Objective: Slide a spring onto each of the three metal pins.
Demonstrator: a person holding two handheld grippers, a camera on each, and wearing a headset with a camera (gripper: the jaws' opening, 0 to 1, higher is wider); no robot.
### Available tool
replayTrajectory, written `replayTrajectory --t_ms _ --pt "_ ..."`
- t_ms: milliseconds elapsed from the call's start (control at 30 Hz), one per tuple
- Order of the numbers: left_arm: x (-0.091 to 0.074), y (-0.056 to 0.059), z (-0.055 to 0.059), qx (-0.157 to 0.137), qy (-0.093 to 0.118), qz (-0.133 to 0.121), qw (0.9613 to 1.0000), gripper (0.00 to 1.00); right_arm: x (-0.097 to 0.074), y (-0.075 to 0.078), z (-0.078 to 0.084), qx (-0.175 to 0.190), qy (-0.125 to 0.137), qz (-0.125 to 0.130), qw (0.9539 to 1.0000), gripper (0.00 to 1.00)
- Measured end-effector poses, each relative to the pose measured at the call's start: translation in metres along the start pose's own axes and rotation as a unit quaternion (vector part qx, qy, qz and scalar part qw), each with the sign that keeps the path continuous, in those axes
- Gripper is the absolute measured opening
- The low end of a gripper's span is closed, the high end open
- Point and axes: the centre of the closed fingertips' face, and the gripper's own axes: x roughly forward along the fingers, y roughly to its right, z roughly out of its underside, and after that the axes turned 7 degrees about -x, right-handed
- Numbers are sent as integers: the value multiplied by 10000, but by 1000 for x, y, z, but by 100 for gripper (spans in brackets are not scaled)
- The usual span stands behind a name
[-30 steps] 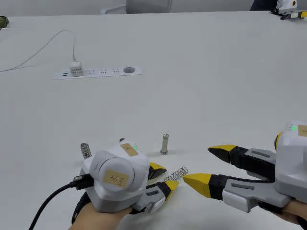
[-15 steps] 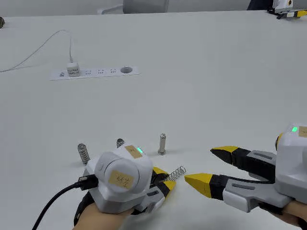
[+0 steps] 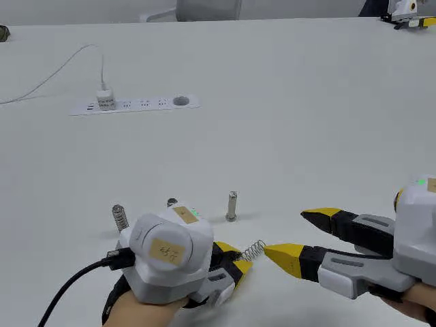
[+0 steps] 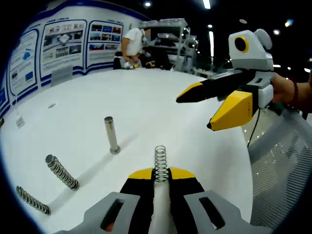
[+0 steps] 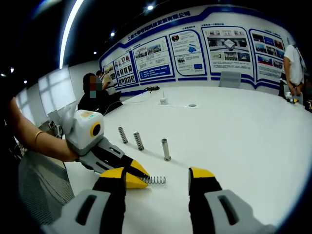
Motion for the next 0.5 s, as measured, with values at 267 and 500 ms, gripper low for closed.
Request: replayTrajectory --t_ms 267,500 --pt "-14 7 -17 -356 496 159 9980 10 0 0 -9 286 168 -26 9994 51" --pt "-27 8 -25 -465 815 183 9954 10 5 -4 -15 634 249 -132 9976 48"
